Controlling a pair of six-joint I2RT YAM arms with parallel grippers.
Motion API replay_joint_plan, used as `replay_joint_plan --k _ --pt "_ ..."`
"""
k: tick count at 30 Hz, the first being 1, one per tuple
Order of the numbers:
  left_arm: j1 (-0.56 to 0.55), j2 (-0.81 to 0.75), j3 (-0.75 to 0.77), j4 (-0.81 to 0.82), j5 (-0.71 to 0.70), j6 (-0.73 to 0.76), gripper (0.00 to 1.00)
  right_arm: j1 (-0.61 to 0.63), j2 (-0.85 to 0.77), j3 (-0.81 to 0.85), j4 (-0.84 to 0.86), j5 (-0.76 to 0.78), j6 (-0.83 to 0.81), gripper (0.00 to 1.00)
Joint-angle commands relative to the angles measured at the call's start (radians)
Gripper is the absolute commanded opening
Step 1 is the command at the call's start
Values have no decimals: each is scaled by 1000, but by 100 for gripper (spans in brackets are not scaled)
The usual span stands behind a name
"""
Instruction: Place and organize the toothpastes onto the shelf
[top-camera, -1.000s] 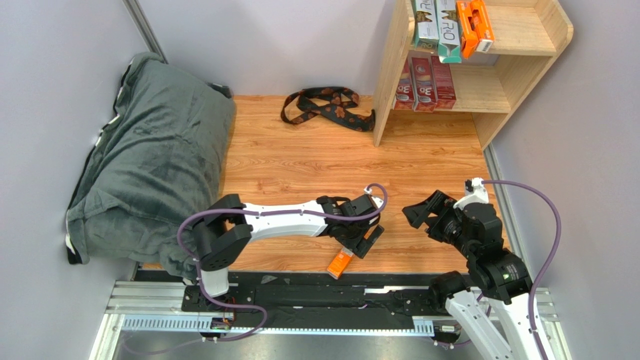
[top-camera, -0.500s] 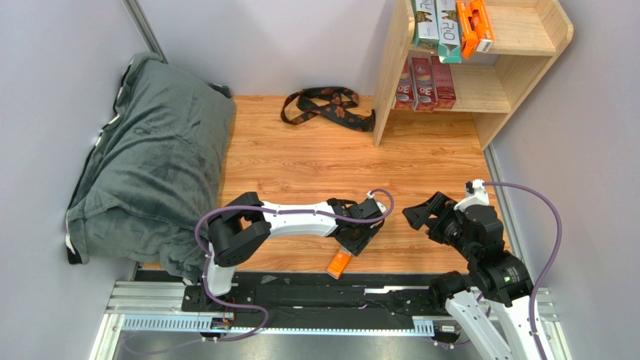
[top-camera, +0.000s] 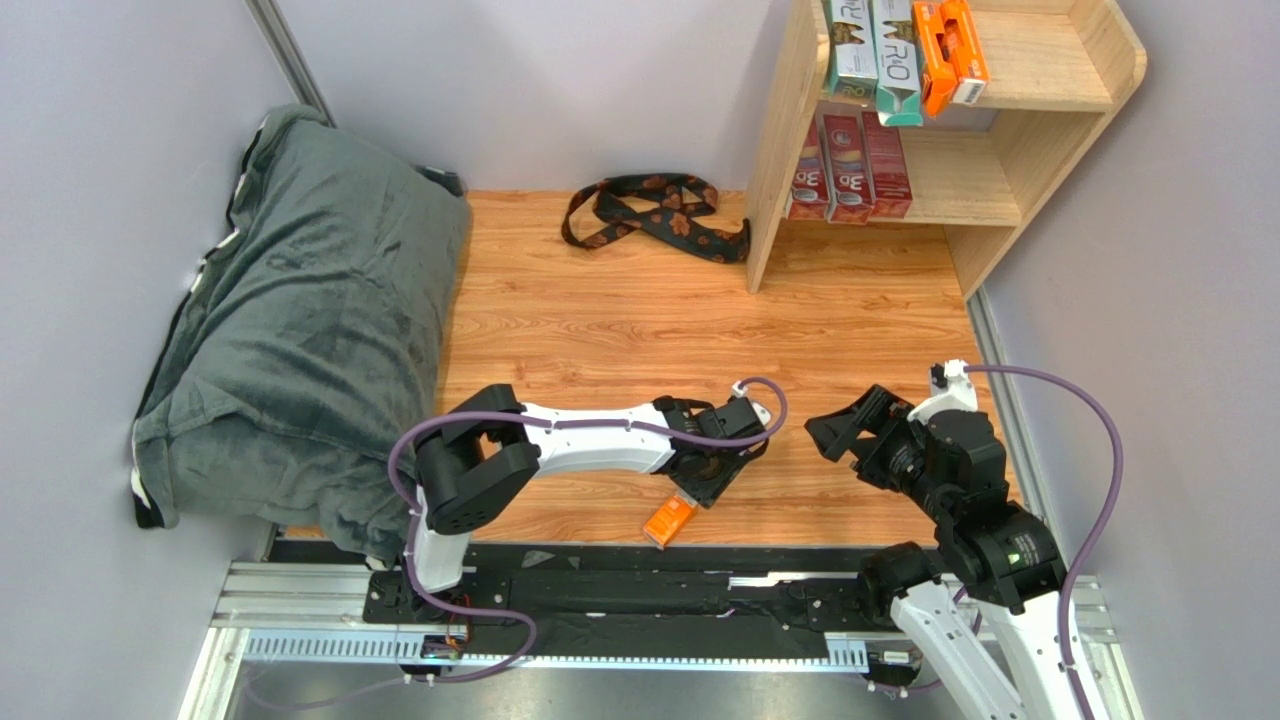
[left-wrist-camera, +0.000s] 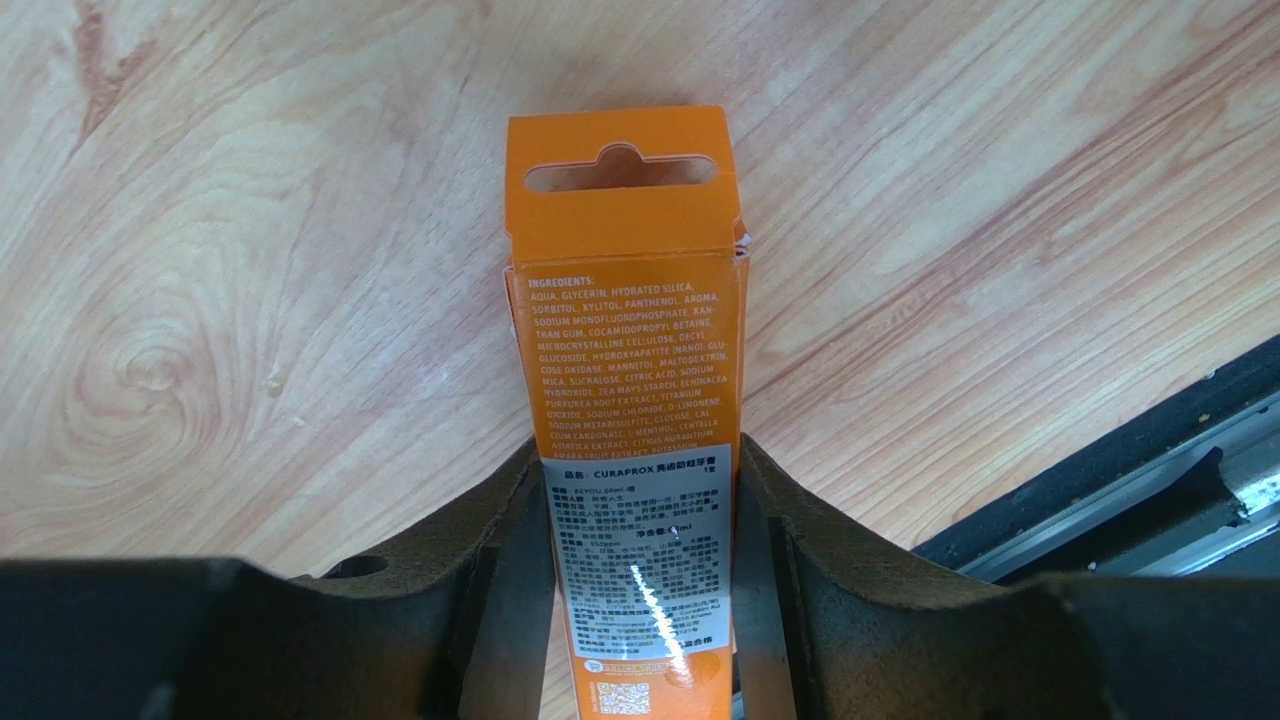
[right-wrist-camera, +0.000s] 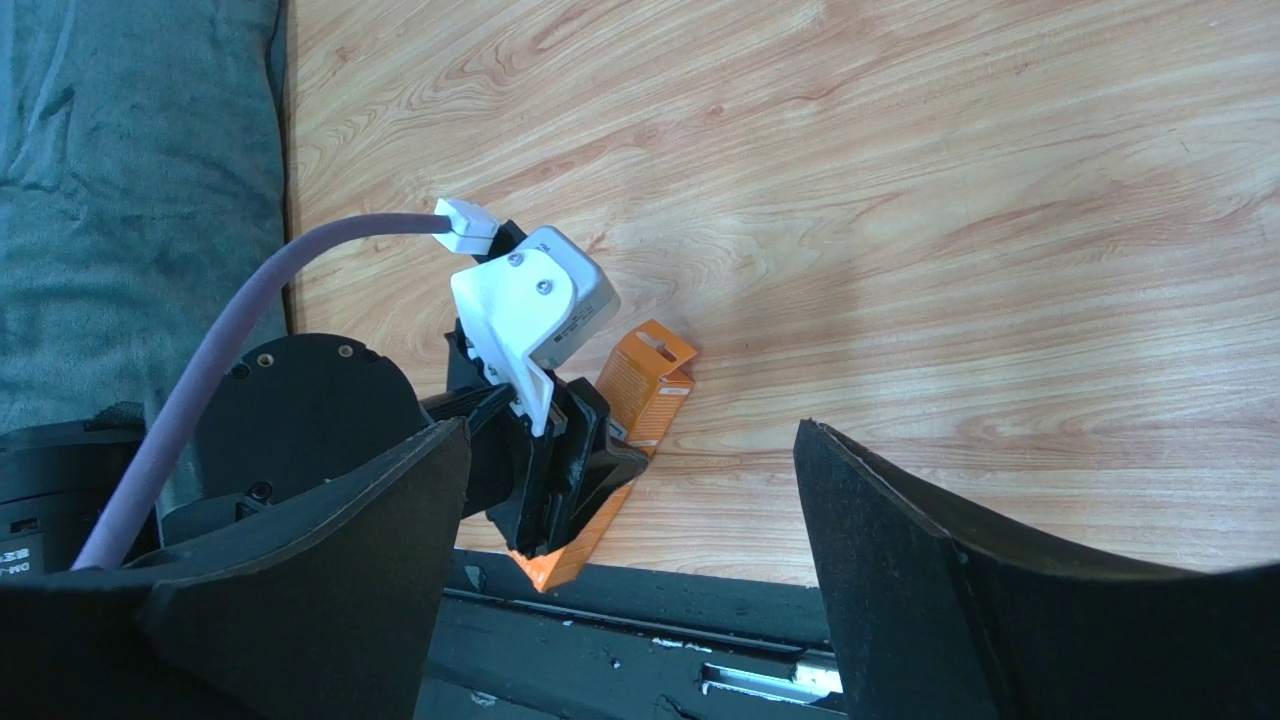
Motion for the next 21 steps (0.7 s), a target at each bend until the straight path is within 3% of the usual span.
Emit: replay_joint_plan --k 1,6,13,16,21 --pt "12 -132 23 -24 -20 9 41 5 -1 2 13 -1 6 84" --pt "81 -300 -23 10 49 6 40 5 19 4 44 -30 9 83" --pt "279 -578 -177 76 208 -44 40 16 104 -10 145 -88 36 82" --pt "415 -701 -249 117 298 -106 41 82 169 10 205 -44 48 82" --pt "625 -816 -303 115 392 -233 41 362 303 62 330 187 101 82"
